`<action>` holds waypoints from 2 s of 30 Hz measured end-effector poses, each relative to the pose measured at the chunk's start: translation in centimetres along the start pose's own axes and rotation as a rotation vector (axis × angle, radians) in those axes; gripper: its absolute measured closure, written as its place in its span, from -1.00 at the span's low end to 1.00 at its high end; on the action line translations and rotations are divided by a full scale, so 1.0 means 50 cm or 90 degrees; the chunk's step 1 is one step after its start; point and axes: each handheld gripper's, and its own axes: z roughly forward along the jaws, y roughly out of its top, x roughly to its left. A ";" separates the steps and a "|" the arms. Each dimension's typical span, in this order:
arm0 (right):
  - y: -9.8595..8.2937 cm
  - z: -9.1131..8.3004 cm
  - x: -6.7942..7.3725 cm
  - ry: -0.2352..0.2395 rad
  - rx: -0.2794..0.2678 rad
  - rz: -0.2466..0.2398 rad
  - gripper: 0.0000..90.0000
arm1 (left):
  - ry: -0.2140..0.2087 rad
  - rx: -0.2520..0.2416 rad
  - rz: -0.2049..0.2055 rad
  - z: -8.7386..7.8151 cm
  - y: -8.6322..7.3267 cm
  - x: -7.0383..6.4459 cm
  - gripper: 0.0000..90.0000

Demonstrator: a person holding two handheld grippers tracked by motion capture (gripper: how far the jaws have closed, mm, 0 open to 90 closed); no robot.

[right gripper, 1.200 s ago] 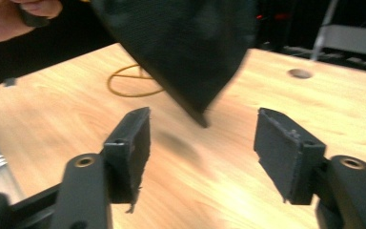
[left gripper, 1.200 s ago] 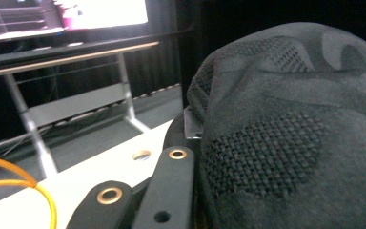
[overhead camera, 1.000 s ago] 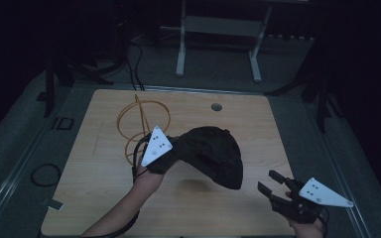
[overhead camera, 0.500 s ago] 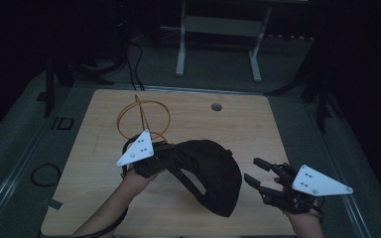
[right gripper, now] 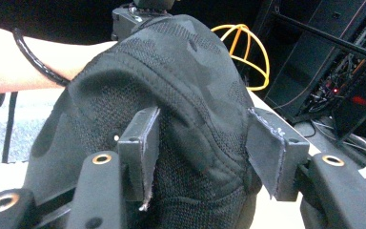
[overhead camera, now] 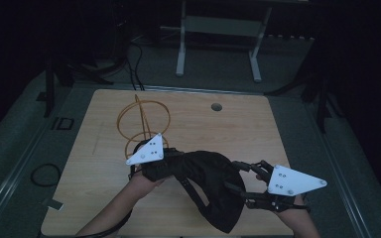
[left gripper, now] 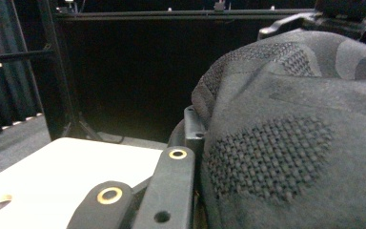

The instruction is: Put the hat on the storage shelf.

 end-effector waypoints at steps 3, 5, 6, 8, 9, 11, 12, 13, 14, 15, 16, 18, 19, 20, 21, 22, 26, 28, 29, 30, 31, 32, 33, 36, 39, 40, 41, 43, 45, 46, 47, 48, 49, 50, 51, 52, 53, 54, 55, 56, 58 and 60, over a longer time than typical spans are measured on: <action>-0.003 0.002 0.000 0.003 0.003 -0.007 0.09 | -0.006 0.003 -0.003 0.006 -0.001 -0.001 1.00; -0.004 0.003 0.000 0.007 0.004 -0.008 0.16 | -0.006 0.007 0.000 0.008 -0.002 -0.002 1.00; -0.006 0.005 -0.001 0.011 0.005 -0.008 0.20 | -0.009 0.009 -0.001 0.011 -0.003 -0.004 1.00; -0.009 0.010 0.001 0.019 0.006 -0.008 0.34 | -0.010 0.011 -0.001 0.013 -0.003 -0.004 1.00; -0.010 0.013 0.003 0.024 0.011 -0.011 0.39 | -0.012 0.009 -0.005 0.014 -0.004 -0.003 1.00; -0.013 0.017 0.004 0.031 0.015 -0.011 0.60 | -0.012 0.009 -0.008 0.015 -0.004 -0.003 1.00; -0.014 0.019 0.005 0.034 0.018 -0.011 0.70 | -0.012 0.010 -0.008 0.015 -0.004 -0.002 1.00; -0.015 0.021 0.006 0.035 0.022 -0.009 0.81 | -0.011 0.013 -0.006 0.015 -0.006 -0.002 1.00; -0.016 0.022 0.006 0.037 0.024 -0.006 0.89 | -0.009 0.014 -0.007 0.015 -0.006 -0.001 1.00; -0.017 0.023 0.006 0.038 0.021 -0.003 0.91 | -0.009 0.014 -0.011 0.014 -0.007 0.000 1.00; -0.018 0.022 0.005 0.038 0.018 0.003 0.93 | -0.009 0.014 -0.011 0.014 -0.007 0.000 1.00; -0.019 0.019 0.003 0.039 0.005 0.019 0.94 | -0.008 0.018 -0.020 0.012 -0.012 0.007 1.00; -0.018 0.017 0.001 0.043 -0.002 0.026 0.94 | -0.006 0.019 -0.024 0.012 -0.013 0.008 1.00; -0.018 0.015 0.000 0.045 -0.008 0.032 0.94 | -0.009 0.022 -0.026 0.013 -0.013 0.010 1.00; -0.017 0.014 -0.001 0.049 -0.012 0.039 0.94 | -0.008 0.024 -0.026 0.014 -0.014 0.009 1.00; -0.017 0.012 -0.002 0.052 -0.017 0.042 0.94 | -0.009 0.026 -0.025 0.014 -0.014 0.010 1.00; -0.014 0.009 -0.004 0.057 -0.028 0.052 0.95 | -0.007 0.024 -0.024 0.015 -0.014 0.010 1.00; -0.012 0.006 -0.005 0.058 -0.034 0.059 0.95 | 0.004 0.024 -0.017 0.016 -0.012 0.007 0.99; -0.011 0.005 -0.005 0.059 -0.037 0.060 0.95 | 0.019 0.024 -0.009 0.018 -0.010 0.004 0.99; -0.010 0.003 -0.008 0.060 -0.036 0.074 0.95 | 0.023 0.025 -0.012 0.019 -0.009 0.005 0.98; -0.010 0.003 -0.008 0.060 -0.036 0.074 0.95 | 0.023 0.025 -0.012 0.019 -0.009 0.005 0.94; -0.010 0.000 -0.013 0.043 -0.034 0.092 0.95 | 0.023 0.022 -0.030 0.019 -0.008 0.009 0.83; -0.010 -0.002 -0.016 0.043 -0.037 0.098 0.95 | 0.027 0.023 -0.028 0.018 -0.006 0.009 0.76; -0.010 -0.008 -0.020 0.044 -0.051 0.102 0.95 | 0.056 0.034 0.003 0.016 0.001 0.002 0.62; -0.007 -0.016 -0.022 0.041 -0.061 0.102 0.95 | 0.072 0.035 0.024 0.013 0.009 -0.006 0.53; -0.006 -0.020 -0.024 0.033 -0.062 0.105 0.95 | 0.072 0.035 0.024 0.013 0.009 -0.006 0.49; -0.006 -0.020 -0.024 0.033 -0.062 0.105 0.95 | 0.076 0.030 0.021 0.011 0.011 -0.006 0.49; -0.003 -0.032 -0.032 0.018 -0.077 0.116 0.95 | 0.096 0.031 0.020 0.007 0.014 -0.006 0.38; -0.002 -0.042 -0.036 0.003 -0.083 0.118 0.95 | 0.119 0.034 0.020 -0.003 0.017 -0.007 0.35; -0.001 -0.047 -0.038 -0.009 -0.085 0.119 0.95 | 0.122 0.038 0.020 -0.007 0.017 -0.007 0.35; -0.001 -0.051 -0.042 -0.022 -0.087 0.125 0.95 | 0.122 0.038 0.020 -0.007 0.017 -0.007 0.35; -0.001 -0.056 -0.047 -0.030 -0.090 0.133 0.95 | 0.137 0.044 0.022 -0.014 0.019 -0.009 0.35; -0.001 -0.060 -0.051 -0.041 -0.094 0.138 0.95 | 0.137 0.044 0.022 -0.014 0.019 -0.009 0.35; -0.002 -0.064 -0.056 -0.057 -0.095 0.142 0.95 | 0.139 0.050 0.020 -0.018 0.019 -0.010 0.35; -0.002 -0.067 -0.060 -0.070 -0.097 0.146 0.95 | 0.145 0.058 0.020 -0.020 0.019 -0.011 0.35; -0.002 -0.067 -0.060 -0.070 -0.097 0.146 0.95 | 0.157 0.066 0.021 -0.023 0.018 -0.013 0.35; -0.003 -0.074 -0.067 -0.091 -0.102 0.154 0.95 | 0.165 0.077 0.024 -0.027 0.018 -0.015 0.35; -0.003 -0.077 -0.071 -0.102 -0.104 0.156 0.95 | 0.178 0.092 0.030 -0.037 0.015 -0.019 0.35; -0.003 -0.080 -0.074 -0.115 -0.107 0.160 0.95 | 0.183 0.102 0.030 -0.042 0.013 -0.020 0.35; -0.003 -0.082 -0.078 -0.124 -0.110 0.161 0.95 | 0.189 0.109 0.031 -0.050 0.010 -0.021 0.35; -0.002 -0.084 -0.085 -0.140 -0.114 0.163 0.95 | 0.199 0.119 0.032 -0.065 0.002 -0.025 0.35; 0.000 -0.085 -0.089 -0.146 -0.115 0.163 0.95 | 0.206 0.127 0.036 -0.073 -0.004 -0.027 0.35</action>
